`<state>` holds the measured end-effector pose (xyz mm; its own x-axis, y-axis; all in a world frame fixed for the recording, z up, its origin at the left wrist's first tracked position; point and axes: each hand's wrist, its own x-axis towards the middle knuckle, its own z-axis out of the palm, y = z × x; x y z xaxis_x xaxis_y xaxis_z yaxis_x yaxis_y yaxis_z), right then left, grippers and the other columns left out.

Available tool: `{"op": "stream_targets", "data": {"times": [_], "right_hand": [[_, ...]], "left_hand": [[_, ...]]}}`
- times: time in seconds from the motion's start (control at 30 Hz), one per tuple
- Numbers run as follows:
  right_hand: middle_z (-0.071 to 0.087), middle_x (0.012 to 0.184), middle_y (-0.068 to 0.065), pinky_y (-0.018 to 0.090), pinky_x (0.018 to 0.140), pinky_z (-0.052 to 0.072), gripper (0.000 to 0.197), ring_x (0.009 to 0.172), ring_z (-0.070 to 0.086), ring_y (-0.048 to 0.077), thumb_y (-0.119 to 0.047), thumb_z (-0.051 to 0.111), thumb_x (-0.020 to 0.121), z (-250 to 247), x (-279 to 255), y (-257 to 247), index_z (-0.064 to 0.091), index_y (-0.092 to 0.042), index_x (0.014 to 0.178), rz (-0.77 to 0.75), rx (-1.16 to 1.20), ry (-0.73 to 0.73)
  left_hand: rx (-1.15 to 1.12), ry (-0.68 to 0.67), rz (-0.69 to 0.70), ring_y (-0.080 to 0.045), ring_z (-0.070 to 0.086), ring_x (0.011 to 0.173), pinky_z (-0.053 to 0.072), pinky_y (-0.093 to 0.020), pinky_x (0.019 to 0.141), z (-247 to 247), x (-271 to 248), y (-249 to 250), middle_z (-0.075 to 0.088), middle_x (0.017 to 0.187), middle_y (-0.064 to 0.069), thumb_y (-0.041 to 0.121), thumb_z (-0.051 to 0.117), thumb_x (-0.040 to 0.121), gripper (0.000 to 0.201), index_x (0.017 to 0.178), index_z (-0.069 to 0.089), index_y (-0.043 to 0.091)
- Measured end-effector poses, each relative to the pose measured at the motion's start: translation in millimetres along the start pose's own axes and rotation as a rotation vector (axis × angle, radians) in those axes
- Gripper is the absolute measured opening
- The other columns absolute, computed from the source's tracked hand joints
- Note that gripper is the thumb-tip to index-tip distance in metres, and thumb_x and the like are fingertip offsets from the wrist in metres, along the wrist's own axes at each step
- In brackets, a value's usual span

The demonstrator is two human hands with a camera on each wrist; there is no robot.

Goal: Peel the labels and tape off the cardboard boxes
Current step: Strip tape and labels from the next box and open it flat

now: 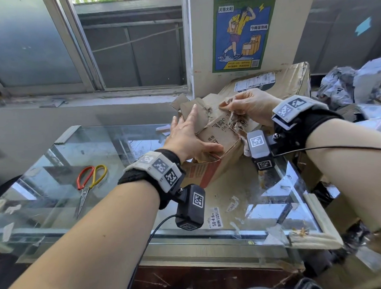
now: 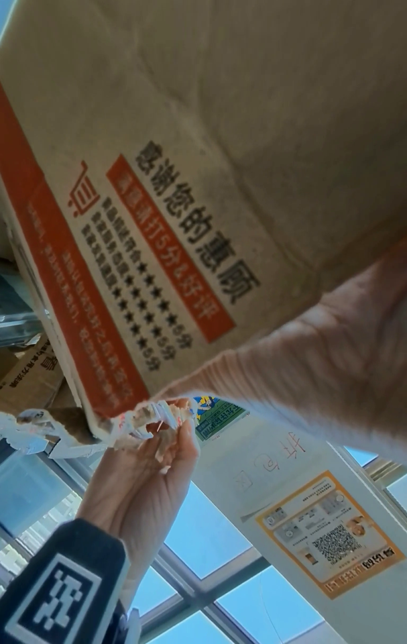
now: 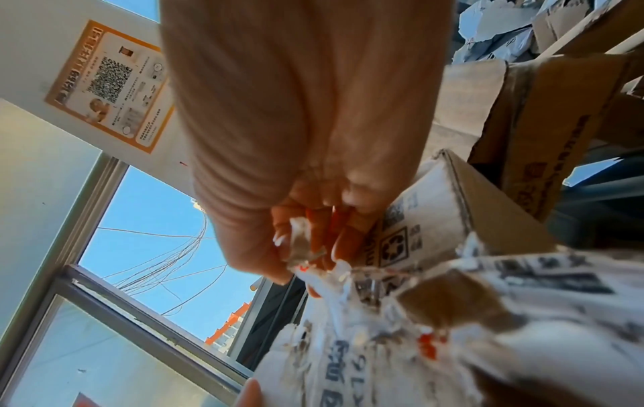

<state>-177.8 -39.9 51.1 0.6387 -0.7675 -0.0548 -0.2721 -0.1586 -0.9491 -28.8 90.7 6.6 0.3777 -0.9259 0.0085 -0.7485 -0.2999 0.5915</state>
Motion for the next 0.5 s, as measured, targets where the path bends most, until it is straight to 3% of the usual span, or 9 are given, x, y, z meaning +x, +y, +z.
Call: {"op": "stream_targets", "data": {"times": [0.07,0.13,0.27,0.33,0.43,0.5], "right_hand": [[0.066,0.086,0.018,0.023,0.062,0.053,0.008,0.067,0.058,0.02,0.0,0.057,0.089,1,0,0,0.063,0.002,0.084,-0.018,0.004,0.012],[0.066,0.08,0.016,0.027,0.068,0.051,0.018,0.064,0.056,0.019,-0.003,0.059,0.089,-1,2,2,0.058,-0.005,0.072,-0.041,-0.029,0.048],[0.064,0.074,0.014,0.032,0.073,0.05,0.02,0.066,0.058,0.02,-0.015,0.066,0.087,-3,2,6,0.058,-0.009,0.07,-0.036,-0.032,0.093],[0.065,0.067,0.01,0.03,0.068,0.052,0.02,0.062,0.06,0.02,-0.019,0.068,0.085,-2,0,6,0.057,-0.009,0.071,-0.025,0.007,0.088],[0.062,0.069,0.01,0.03,0.071,0.049,0.028,0.065,0.058,0.02,-0.031,0.066,0.085,3,-3,0,0.058,-0.007,0.073,-0.019,0.043,0.079],[0.059,0.073,0.01,0.028,0.072,0.046,0.033,0.069,0.055,0.019,-0.034,0.06,0.09,6,-4,-4,0.058,-0.006,0.073,-0.02,0.023,0.082]], "left_hand": [[0.011,0.011,-0.048,-0.027,-0.013,0.148,0.004,-0.047,0.121,-1,0,1,-0.008,0.162,-0.006,0.063,0.081,0.057,0.131,0.153,-0.004,0.035],[0.029,0.009,-0.097,-0.031,-0.016,0.147,0.005,-0.051,0.119,-1,0,1,-0.016,0.161,-0.009,0.067,0.079,0.055,0.131,0.154,-0.002,0.034],[0.165,0.052,-0.063,-0.028,-0.02,0.146,0.002,-0.052,0.118,-3,-3,9,-0.022,0.16,-0.005,0.068,0.076,0.059,0.126,0.154,0.002,0.032],[0.256,0.109,0.053,-0.023,-0.018,0.147,-0.005,-0.045,0.119,-4,-6,21,-0.018,0.161,-0.002,0.053,0.077,0.072,0.114,0.154,0.002,0.03],[0.252,0.074,0.273,-0.016,-0.005,0.149,-0.003,-0.031,0.12,1,-10,37,0.0,0.163,-0.003,0.006,0.056,0.086,0.089,0.155,0.002,0.021],[0.144,-0.04,0.272,-0.014,0.003,0.149,0.003,-0.024,0.119,4,-13,38,0.009,0.162,-0.004,0.005,0.047,0.088,0.08,0.155,0.004,0.014]]}}
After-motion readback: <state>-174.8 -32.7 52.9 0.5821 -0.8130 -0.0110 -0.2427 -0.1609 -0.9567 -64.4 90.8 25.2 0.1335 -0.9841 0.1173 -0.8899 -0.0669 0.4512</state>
